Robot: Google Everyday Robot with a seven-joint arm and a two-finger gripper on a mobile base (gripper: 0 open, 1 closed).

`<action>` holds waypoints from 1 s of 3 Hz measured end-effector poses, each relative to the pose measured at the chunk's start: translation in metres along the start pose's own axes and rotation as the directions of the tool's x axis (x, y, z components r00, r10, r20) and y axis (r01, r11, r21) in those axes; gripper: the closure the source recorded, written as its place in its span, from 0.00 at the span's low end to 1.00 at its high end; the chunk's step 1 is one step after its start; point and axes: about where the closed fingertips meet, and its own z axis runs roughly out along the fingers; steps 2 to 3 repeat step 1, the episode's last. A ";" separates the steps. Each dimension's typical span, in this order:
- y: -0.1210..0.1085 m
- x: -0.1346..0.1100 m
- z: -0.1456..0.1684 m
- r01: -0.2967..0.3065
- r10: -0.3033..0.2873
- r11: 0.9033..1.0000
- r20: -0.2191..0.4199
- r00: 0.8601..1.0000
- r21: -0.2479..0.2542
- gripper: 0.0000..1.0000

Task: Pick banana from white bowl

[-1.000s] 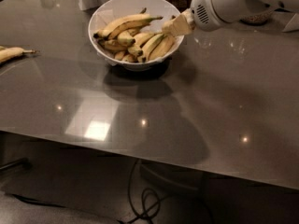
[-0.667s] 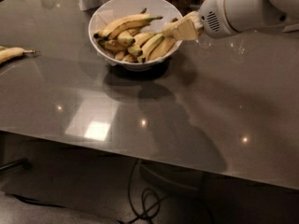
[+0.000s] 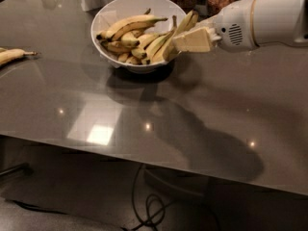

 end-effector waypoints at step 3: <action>0.019 -0.007 -0.008 0.025 -0.020 0.995 0.046 0.999 -0.098 1.00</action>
Offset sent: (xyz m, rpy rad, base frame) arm 0.0000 0.0000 0.0000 0.0000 0.0000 0.0000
